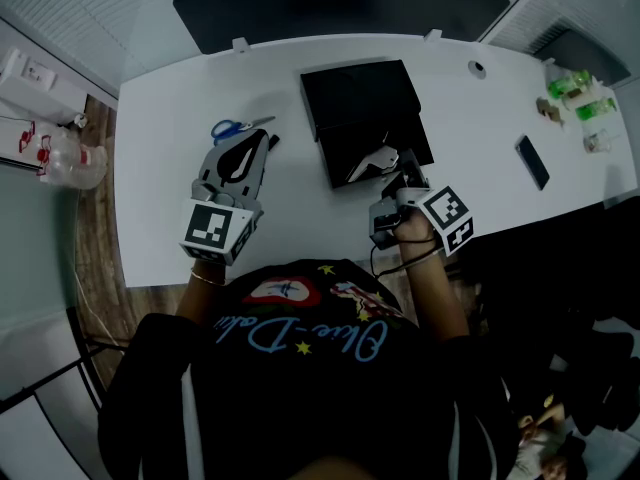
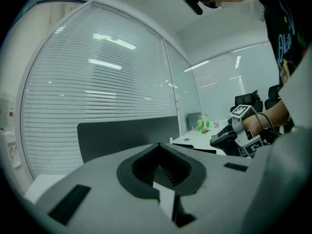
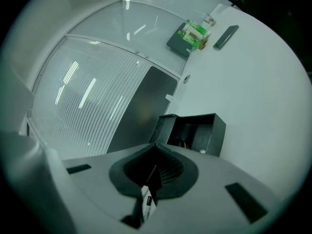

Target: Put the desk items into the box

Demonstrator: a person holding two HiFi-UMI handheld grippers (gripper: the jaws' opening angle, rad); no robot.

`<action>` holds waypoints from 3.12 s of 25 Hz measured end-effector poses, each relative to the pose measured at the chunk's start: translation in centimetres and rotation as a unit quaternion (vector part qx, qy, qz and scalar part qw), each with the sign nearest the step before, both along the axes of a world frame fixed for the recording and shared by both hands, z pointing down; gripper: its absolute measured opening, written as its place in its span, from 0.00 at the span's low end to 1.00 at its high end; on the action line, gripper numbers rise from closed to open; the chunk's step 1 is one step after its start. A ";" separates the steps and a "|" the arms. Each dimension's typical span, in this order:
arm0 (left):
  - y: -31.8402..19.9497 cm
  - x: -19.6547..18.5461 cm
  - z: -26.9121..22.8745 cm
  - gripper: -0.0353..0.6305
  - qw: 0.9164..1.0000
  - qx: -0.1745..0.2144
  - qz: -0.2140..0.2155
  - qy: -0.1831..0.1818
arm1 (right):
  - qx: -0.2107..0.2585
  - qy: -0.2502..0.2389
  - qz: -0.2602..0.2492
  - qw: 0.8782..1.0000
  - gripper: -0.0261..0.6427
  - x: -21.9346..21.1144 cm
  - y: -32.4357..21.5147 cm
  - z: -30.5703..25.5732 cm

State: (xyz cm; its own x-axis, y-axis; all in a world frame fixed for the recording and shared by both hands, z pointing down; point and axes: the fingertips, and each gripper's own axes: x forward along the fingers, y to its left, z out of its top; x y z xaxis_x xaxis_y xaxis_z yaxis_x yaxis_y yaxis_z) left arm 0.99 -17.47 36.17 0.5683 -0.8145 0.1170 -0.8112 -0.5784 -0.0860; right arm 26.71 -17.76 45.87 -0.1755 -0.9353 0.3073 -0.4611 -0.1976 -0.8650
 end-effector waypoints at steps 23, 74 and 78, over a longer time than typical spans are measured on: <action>2.4 1.2 0.0 0.06 1.000 -0.003 0.020 -0.013 | 0.101 0.164 -0.057 0.980 0.05 -0.5 1.6 -5.3; 6.9 0.0 0.2 0.06 0.999 -0.006 0.030 -0.017 | 0.212 0.356 -0.124 0.902 0.05 -4.9 6.1 -10.4; 7.1 -0.9 -0.4 0.06 1.000 -0.001 0.017 -0.025 | 0.220 0.349 -0.134 0.901 0.05 -5.9 6.3 -10.5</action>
